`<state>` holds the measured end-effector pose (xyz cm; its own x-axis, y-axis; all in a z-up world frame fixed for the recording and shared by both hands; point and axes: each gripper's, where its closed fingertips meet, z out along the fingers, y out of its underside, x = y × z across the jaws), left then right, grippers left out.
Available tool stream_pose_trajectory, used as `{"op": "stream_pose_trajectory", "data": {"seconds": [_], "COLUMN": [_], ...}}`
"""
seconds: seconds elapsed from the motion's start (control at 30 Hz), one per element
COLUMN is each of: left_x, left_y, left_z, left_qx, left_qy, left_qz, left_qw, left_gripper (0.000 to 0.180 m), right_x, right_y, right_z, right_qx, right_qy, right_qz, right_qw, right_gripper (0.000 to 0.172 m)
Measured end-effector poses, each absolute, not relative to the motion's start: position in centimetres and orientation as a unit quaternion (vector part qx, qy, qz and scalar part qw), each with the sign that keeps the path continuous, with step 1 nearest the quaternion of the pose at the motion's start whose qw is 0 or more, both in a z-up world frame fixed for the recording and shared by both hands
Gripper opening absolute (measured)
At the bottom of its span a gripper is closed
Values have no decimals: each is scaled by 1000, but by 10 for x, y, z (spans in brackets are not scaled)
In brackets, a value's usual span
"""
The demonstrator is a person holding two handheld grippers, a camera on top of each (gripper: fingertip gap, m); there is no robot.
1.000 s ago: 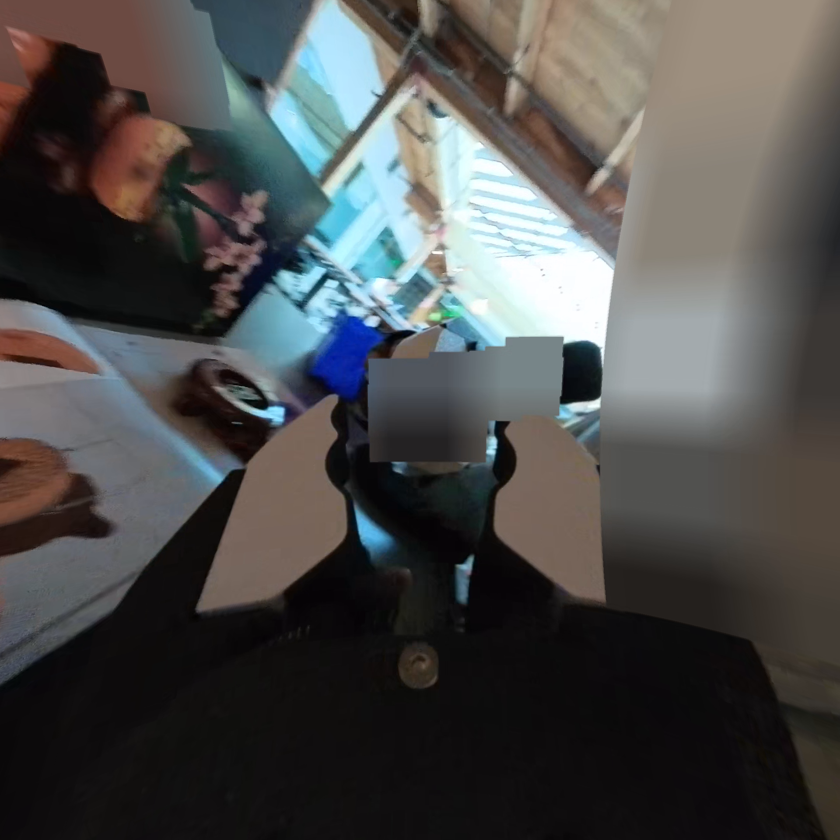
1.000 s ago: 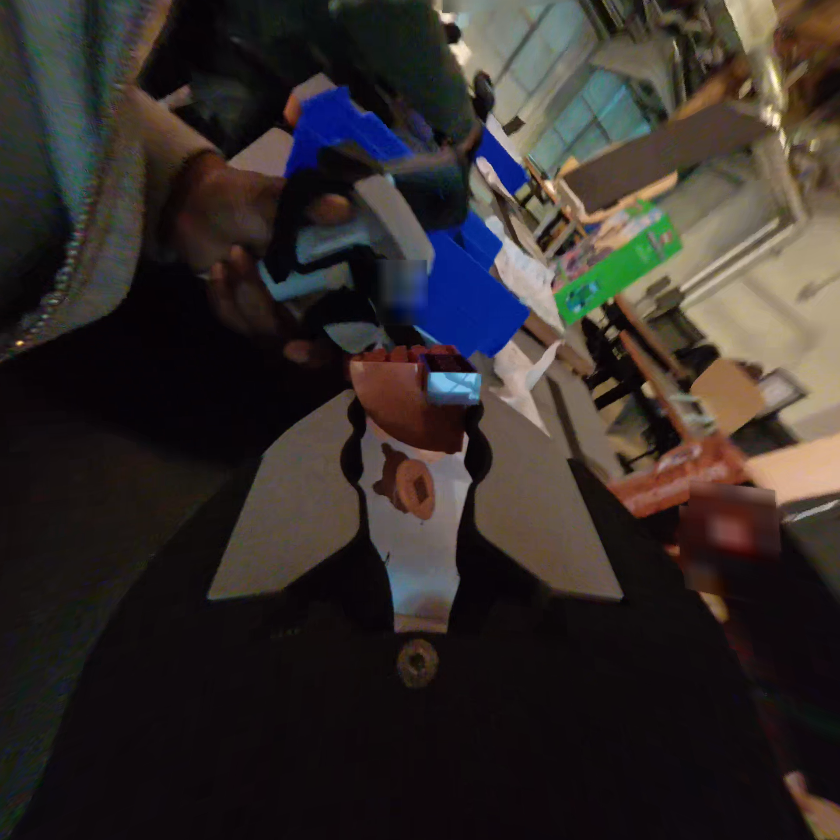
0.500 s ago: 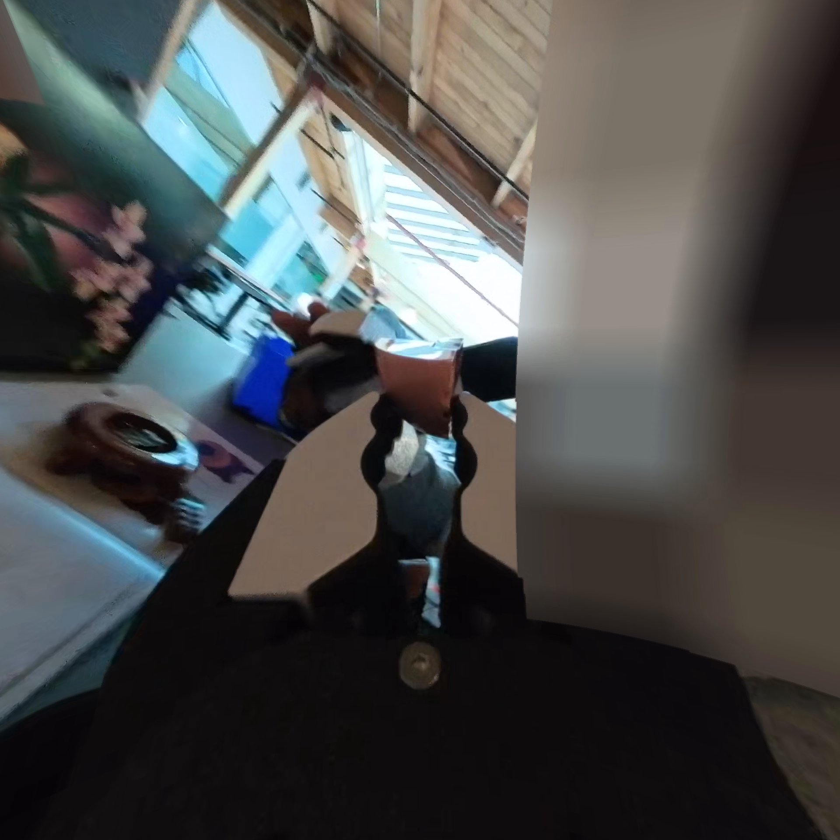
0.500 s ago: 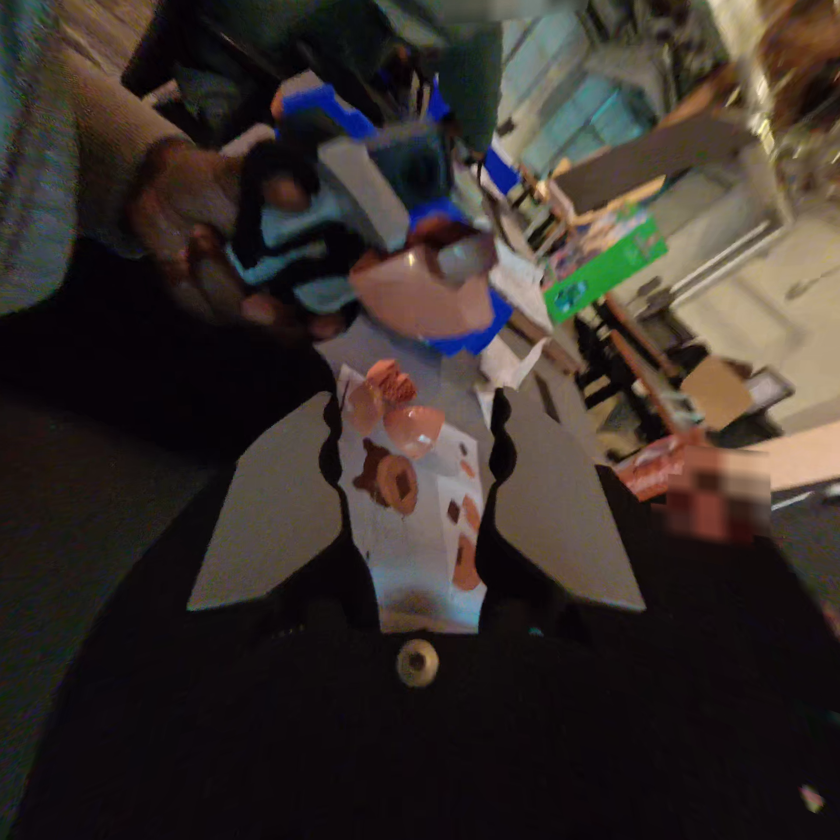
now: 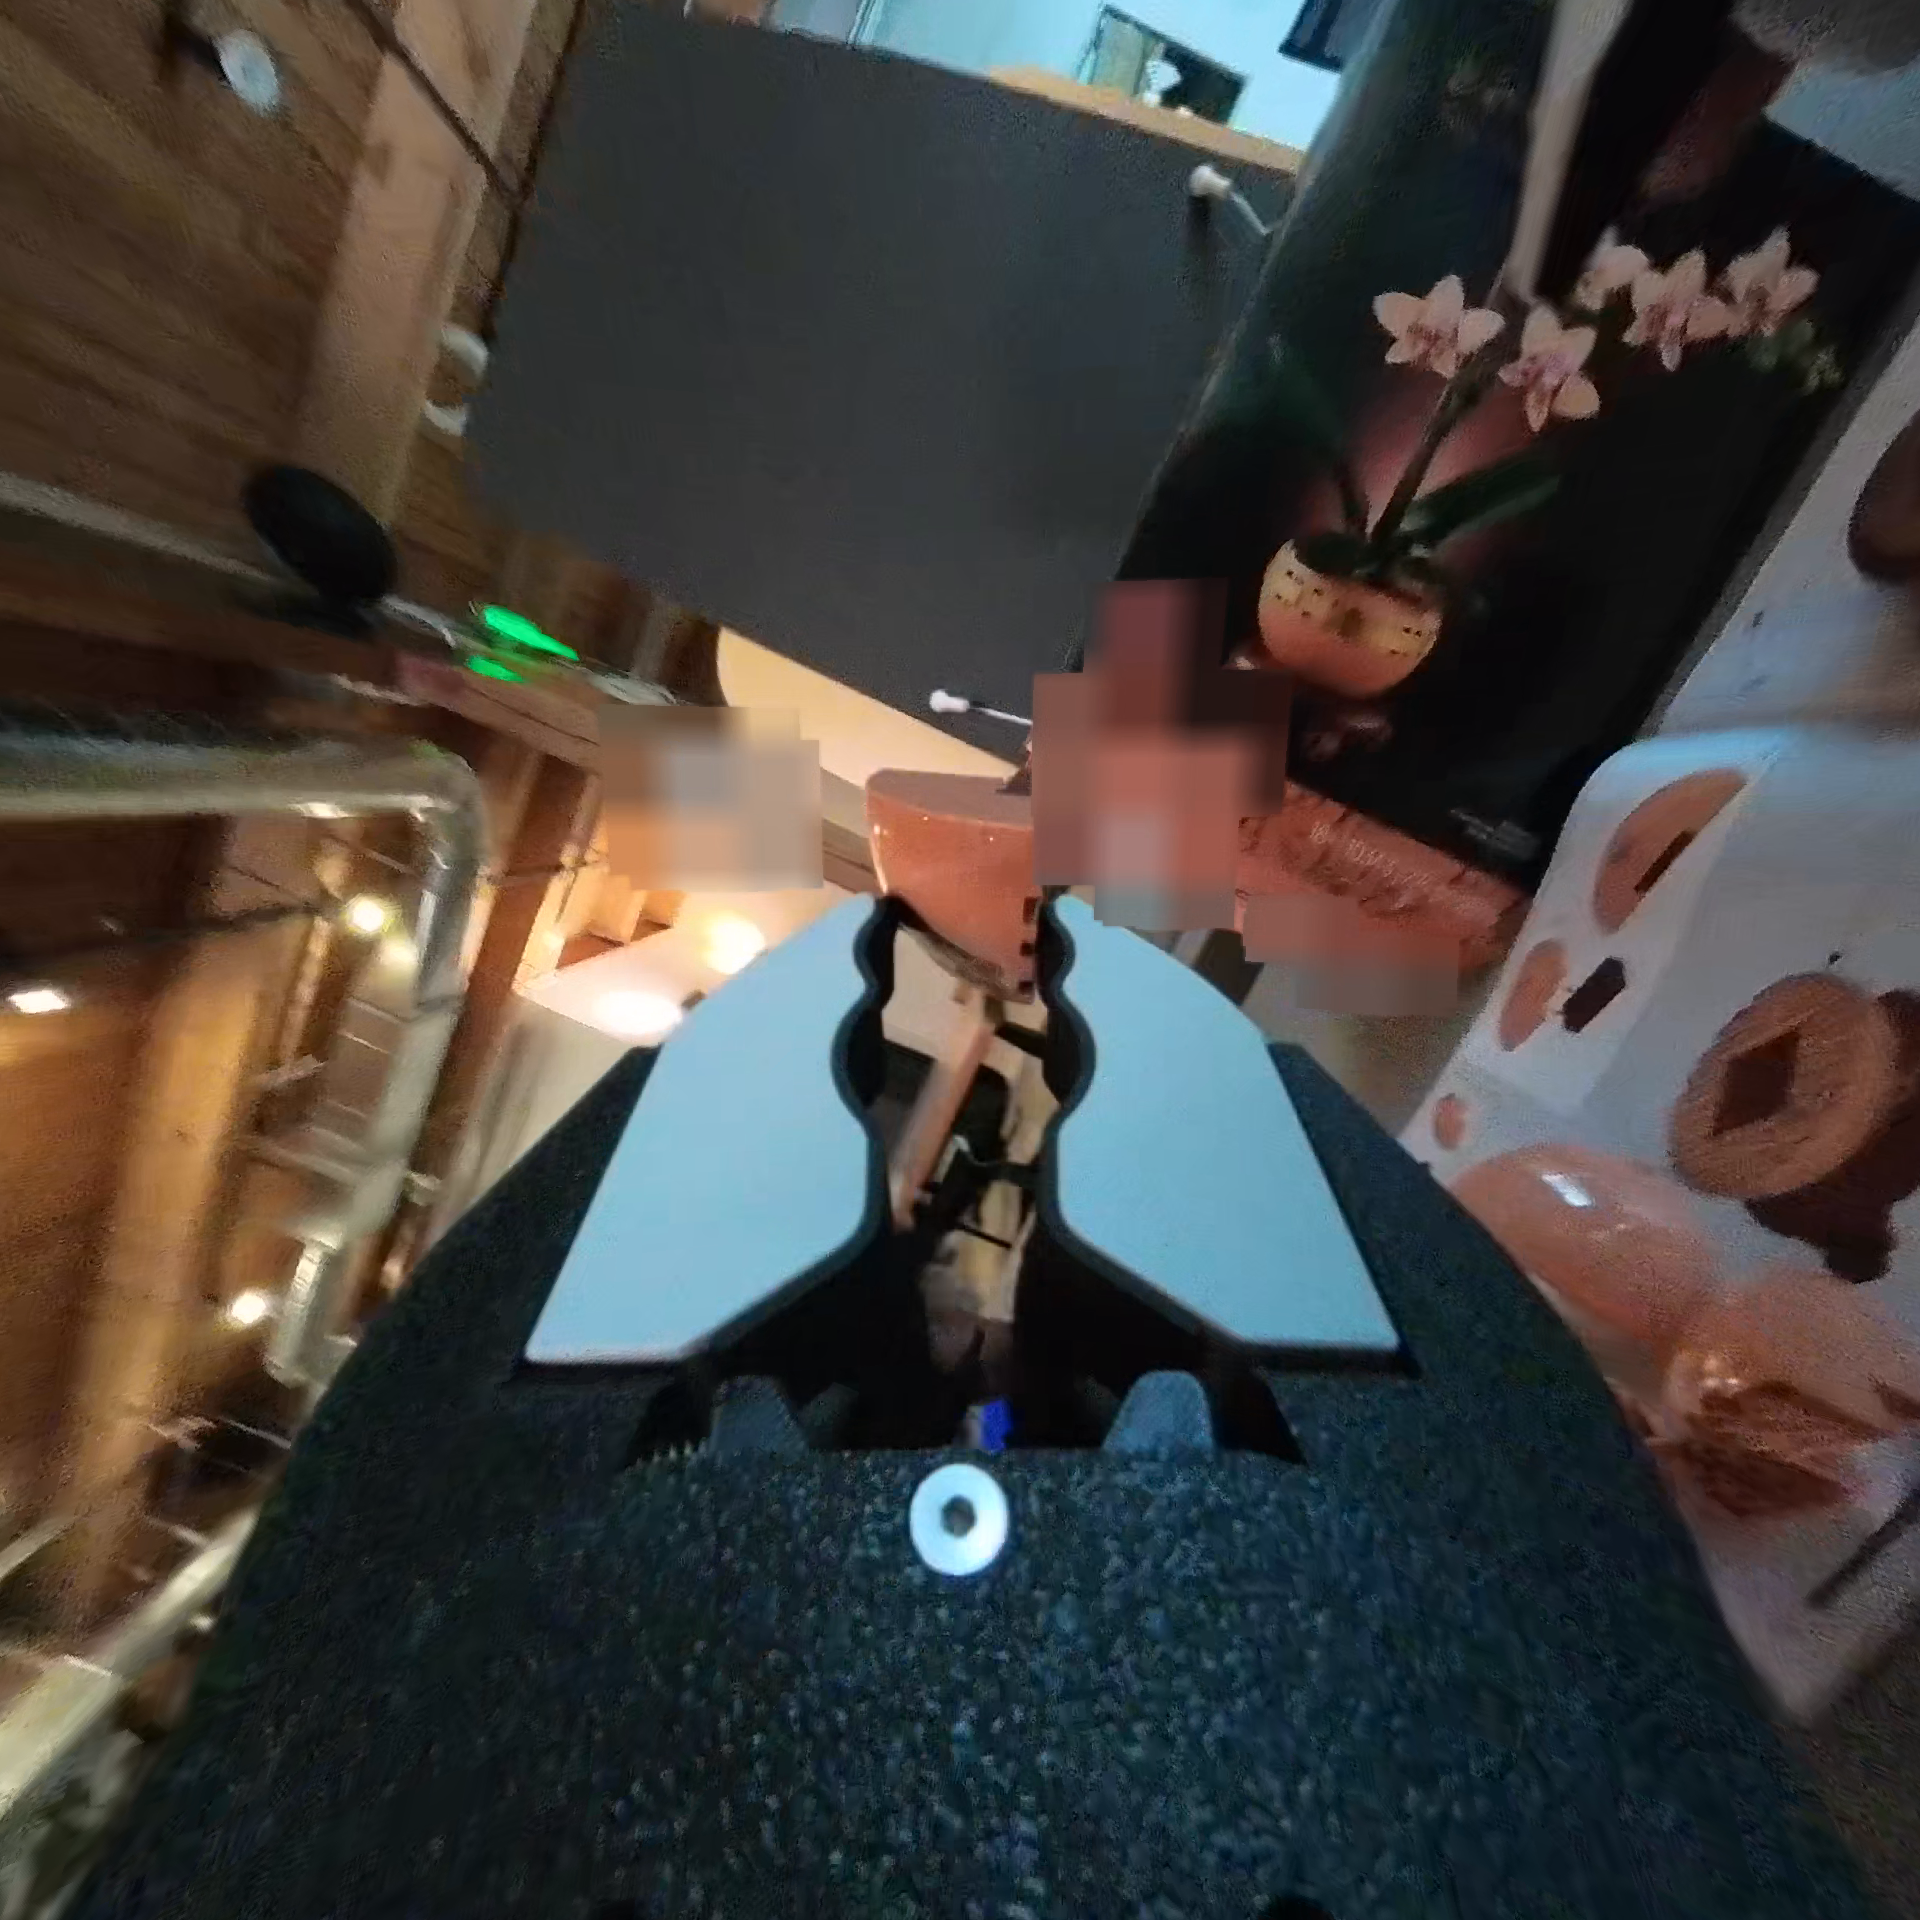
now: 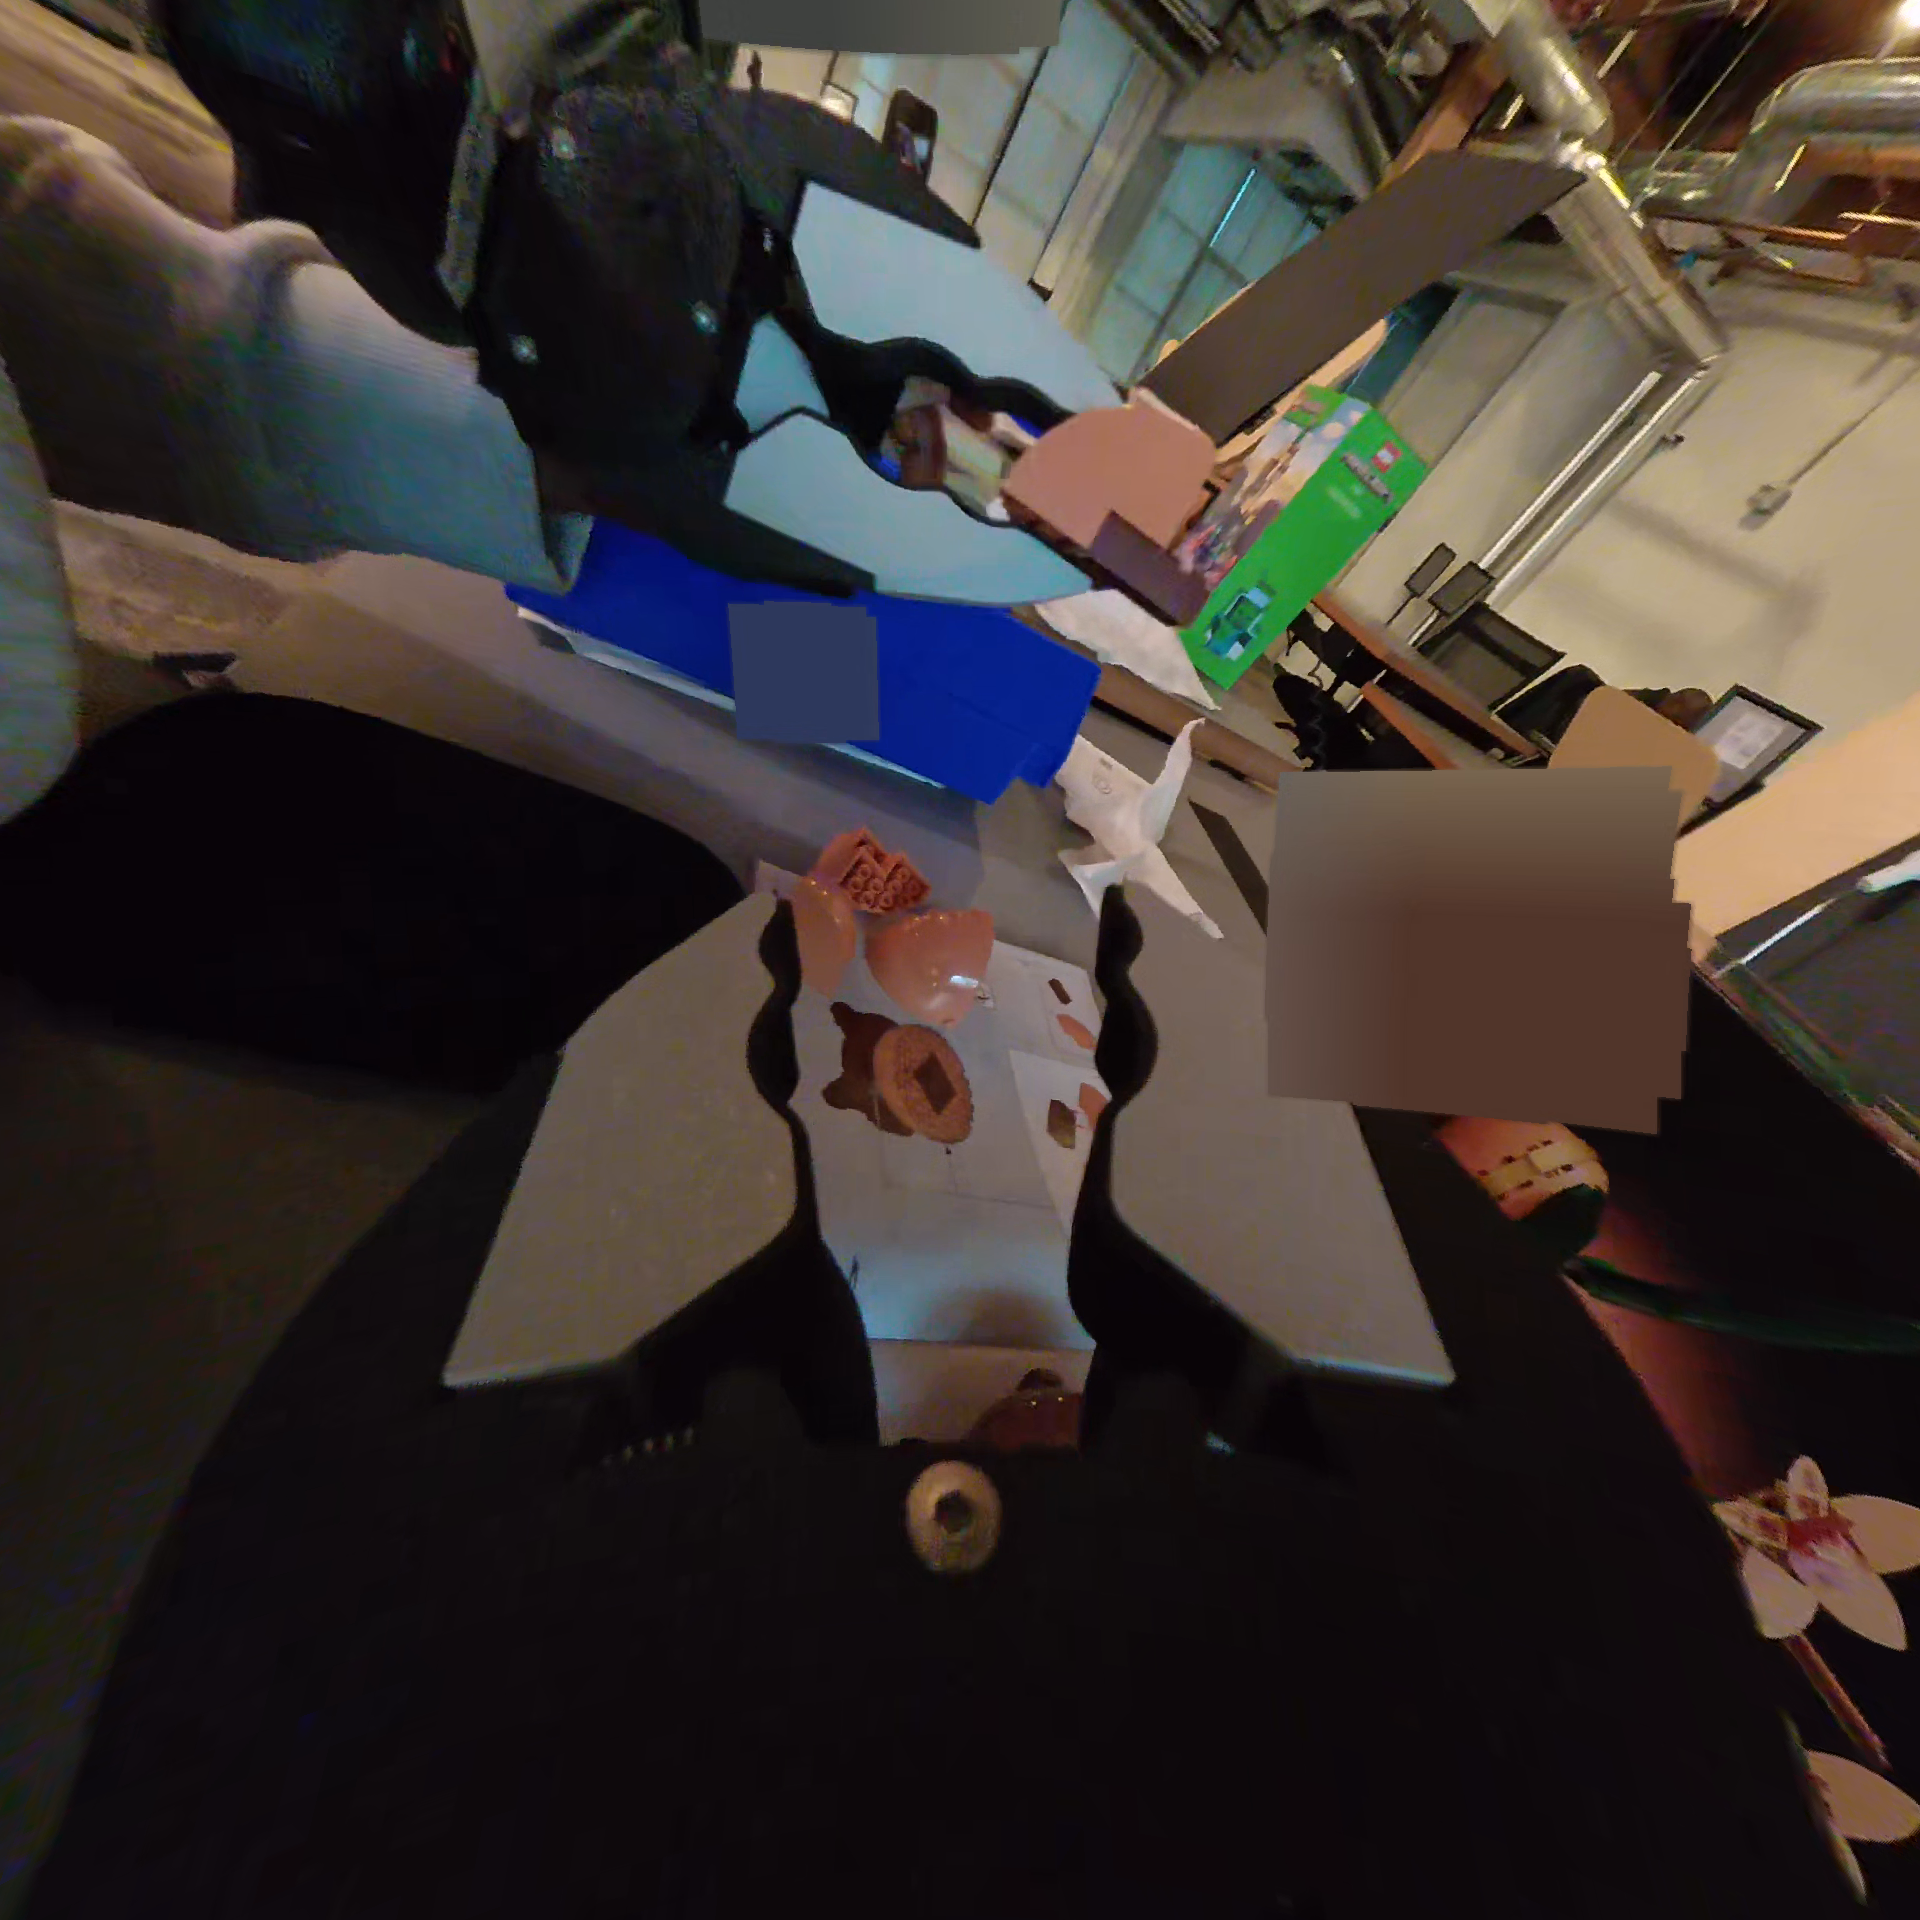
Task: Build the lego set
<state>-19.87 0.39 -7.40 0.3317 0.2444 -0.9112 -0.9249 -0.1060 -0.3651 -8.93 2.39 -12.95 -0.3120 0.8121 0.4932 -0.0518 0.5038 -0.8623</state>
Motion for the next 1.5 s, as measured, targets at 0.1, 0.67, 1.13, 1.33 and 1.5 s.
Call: {"op": "stream_pose_trajectory", "data": {"seconds": [0.1, 0.67, 1.13, 1.33, 1.5], "left_x": [-194, -89, -89, -94, -96], "left_y": [5, -16, -14, -8, -4], "left_z": [-76, -78, -90, -95, -97], "left_qx": [-568, -573, -602, -643, -667], "left_qy": [300, 267, 289, 281, 268], "left_qz": [467, -93, -88, -48, 2], "left_qw": [607, 769, 739, 711, 695], "left_gripper": [26, 26, 26, 25, 25], "right_x": [-88, -95, -92, -95, -95], "right_y": [21, -27, -29, -22, -20], "right_z": [-127, -69, -70, -73, -73], "right_qx": [-264, -129, -134, -144, -139], "right_qy": [-699, -712, -705, -700, -692], "right_qz": [416, 561, 583, 565, 551], "right_qw": [519, 403, 381, 413, 445], "right_gripper": [53, 47, 34, 33, 33]}}
